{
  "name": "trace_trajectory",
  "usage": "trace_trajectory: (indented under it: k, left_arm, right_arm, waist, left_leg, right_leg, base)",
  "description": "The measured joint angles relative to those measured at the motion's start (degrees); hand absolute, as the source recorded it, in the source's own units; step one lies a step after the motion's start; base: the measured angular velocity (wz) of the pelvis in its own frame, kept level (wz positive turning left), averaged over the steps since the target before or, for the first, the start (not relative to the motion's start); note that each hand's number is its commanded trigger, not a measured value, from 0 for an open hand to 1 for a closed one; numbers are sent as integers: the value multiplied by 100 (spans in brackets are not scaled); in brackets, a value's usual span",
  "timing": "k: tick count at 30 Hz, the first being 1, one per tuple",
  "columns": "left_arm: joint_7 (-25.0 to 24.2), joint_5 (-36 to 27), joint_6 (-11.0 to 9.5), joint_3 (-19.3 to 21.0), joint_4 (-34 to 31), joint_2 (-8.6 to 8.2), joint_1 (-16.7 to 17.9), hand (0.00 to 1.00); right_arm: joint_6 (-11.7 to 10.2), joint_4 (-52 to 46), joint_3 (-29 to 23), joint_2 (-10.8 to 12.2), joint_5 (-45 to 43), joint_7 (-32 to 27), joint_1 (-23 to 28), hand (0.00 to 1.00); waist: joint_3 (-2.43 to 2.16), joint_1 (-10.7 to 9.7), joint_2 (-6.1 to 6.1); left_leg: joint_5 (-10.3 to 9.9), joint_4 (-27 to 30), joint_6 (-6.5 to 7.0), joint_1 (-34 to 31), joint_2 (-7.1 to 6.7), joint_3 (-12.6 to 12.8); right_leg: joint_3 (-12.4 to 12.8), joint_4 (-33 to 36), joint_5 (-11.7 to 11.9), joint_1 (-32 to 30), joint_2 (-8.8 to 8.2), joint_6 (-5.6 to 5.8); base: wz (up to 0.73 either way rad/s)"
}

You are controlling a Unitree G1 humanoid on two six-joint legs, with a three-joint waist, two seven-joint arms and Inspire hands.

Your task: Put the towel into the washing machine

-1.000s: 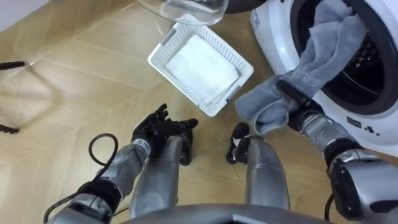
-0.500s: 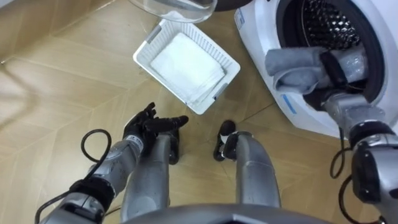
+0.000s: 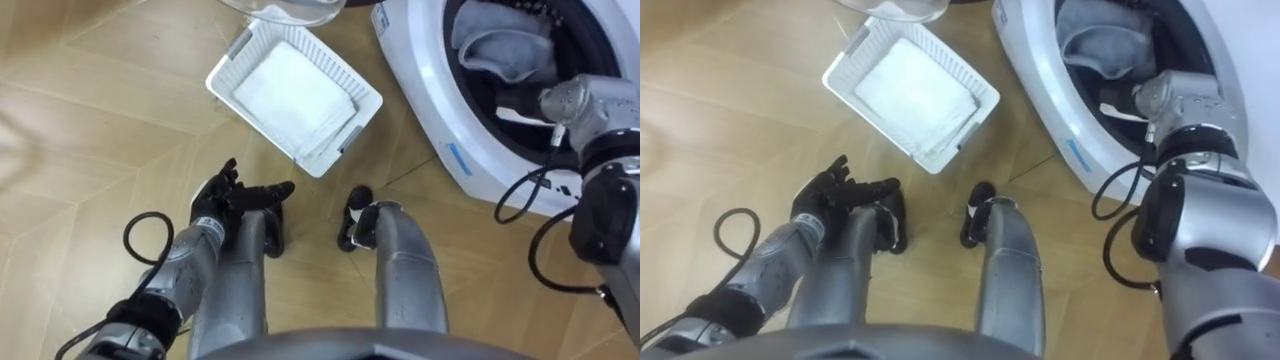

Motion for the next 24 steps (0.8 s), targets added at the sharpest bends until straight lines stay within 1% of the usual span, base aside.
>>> trace_trajectory:
  k: [2,3,4,7,10,13,16,18,22,24]
  left_arm:
    - [5,11,-34,0,-23,-1,7,0]
    - [7,10,-37,-2,-34,2,8,0]
    - [7,10,-50,-11,-59,5,25,0]
    - [7,9,-106,-14,-133,5,98,0]
    - [-1,-2,-157,-31,-107,-1,103,0]
    - [-4,4,-182,-80,-60,-5,107,0]
    - [-12,6,-184,-162,18,-2,120,0]
    - [-19,3,-185,-244,79,-11,115,0]
    - [-52,-24,-194,-250,396,-114,8,0]
    - [-55,-21,-195,-245,579,-142,-81,0]
  right_arm:
    - [-180,0,-9,-11,3,-117,-11,0]
    - [-221,1,-12,-12,3,-136,-7,0]
    - [-313,0,-14,-12,4,-176,-2,0]
    - [-466,0,-21,-12,102,-195,25,0]
    - [-659,0,-21,-12,205,-196,127,0]
    - [-980,-4,-20,-12,194,-238,248,0]
    - [-1082,-35,16,-13,257,-306,388,0]
    - [-1199,-39,64,-13,266,-345,457,0]
    - [-1513,-100,127,-8,298,-460,828,0]
    - [-1541,-102,126,8,329,-476,907,0]
  waist:
    - [-2,-2,4]
    - [-2,-4,4]
    - [-2,-4,4]
    - [-7,-6,13]
    - [-11,37,43]
    - [-10,81,57]
    - [-13,176,85]
    - [-18,235,127]
    - [-22,451,150]
    - [-20,459,172]
  left_leg:
    - [-24,36,34,-51,5,8]
    - [-25,41,36,-63,2,8]
    - [-26,43,38,-71,-5,16]
    - [-29,51,43,-69,-3,32]
    - [-30,89,43,-48,19,34]
    - [-29,29,41,26,28,37]
    - [-17,-111,32,254,28,67]
    - [10,-231,30,366,28,67]
    - [36,-513,23,707,28,76]
    - [37,-595,21,815,30,74]
  right_leg:
    - [1,23,-1,-27,-4,10]
    - [-2,40,-2,-36,-12,13]
    - [-2,74,-3,-49,-26,16]
    - [-12,68,-4,-54,-45,17]
    - [-41,60,-3,-17,-31,15]
    - [-35,31,0,64,-15,11]
    - [9,-102,12,260,25,29]
    - [14,-234,47,369,53,51]
    - [-19,-474,102,702,96,79]
    - [-74,-556,108,832,97,89]
  base:
    - [0]
    - [0]
    - [0]
    - [0]
    - [0]
    - [-1]
    - [-6]
    - [-7]
    - [-3]
    - [2]
